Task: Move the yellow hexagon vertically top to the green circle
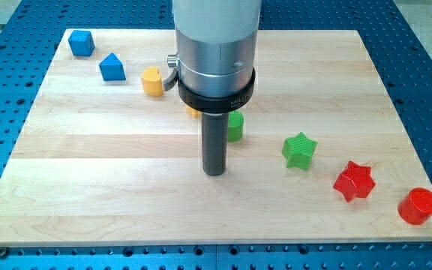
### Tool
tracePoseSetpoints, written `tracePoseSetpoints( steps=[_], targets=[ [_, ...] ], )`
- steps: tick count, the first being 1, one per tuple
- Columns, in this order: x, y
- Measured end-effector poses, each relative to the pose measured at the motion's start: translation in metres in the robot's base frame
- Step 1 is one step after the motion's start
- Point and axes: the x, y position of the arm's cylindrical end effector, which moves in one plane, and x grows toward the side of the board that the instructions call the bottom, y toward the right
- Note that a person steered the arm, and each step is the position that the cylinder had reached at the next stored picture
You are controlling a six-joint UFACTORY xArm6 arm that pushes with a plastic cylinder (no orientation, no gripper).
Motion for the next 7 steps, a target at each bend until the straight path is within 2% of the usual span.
tracePoseSetpoints(
  steps=[4, 5, 7],
  targets=[
    [-0.005, -0.008],
    [-0.04, -0.035],
    [-0.127, -0.021]
  ],
)
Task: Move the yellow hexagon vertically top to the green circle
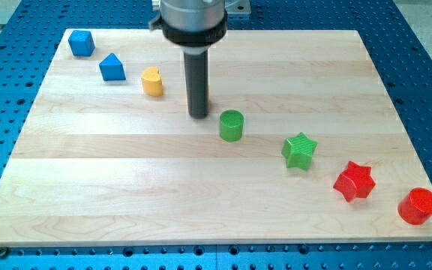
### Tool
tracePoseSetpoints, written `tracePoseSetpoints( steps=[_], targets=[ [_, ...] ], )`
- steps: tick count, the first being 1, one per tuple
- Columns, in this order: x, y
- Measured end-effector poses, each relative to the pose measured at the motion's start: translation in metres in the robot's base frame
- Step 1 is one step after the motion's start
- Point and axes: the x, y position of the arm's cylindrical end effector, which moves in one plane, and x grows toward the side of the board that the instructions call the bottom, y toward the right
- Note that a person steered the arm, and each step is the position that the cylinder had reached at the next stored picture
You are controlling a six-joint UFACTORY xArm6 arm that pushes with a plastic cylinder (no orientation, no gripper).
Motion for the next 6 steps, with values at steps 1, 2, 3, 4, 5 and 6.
tracePoseSetpoints(
  steps=[1, 2, 3, 4, 5, 6],
  targets=[
    [-0.015, -0.013],
    [-0.013, -0.043],
    [-0.054, 0.035],
    [-0.103, 0.07],
    [-0.099, 0.068],
    [-0.074, 0.056]
  ],
)
